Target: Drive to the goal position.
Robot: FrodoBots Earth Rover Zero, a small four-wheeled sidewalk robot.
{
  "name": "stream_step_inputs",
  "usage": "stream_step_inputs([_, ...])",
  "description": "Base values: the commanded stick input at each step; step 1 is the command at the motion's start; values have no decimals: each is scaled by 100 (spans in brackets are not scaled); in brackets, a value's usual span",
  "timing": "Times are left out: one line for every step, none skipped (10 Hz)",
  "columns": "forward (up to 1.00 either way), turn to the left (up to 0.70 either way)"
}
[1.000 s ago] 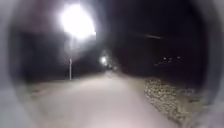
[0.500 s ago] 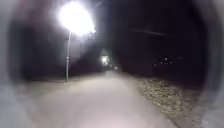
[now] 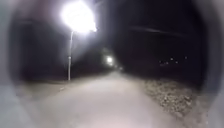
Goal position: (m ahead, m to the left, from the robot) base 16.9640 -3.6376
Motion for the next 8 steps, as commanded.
stream_step_inputs([100,13])
stream_step_inputs([100,1])
stream_step_inputs([100,0])
stream_step_inputs([100,0])
stream_step_inputs([100,0])
stream_step_inputs([100,0])
stream_step_inputs([100,0])
stream_step_inputs([100,0])
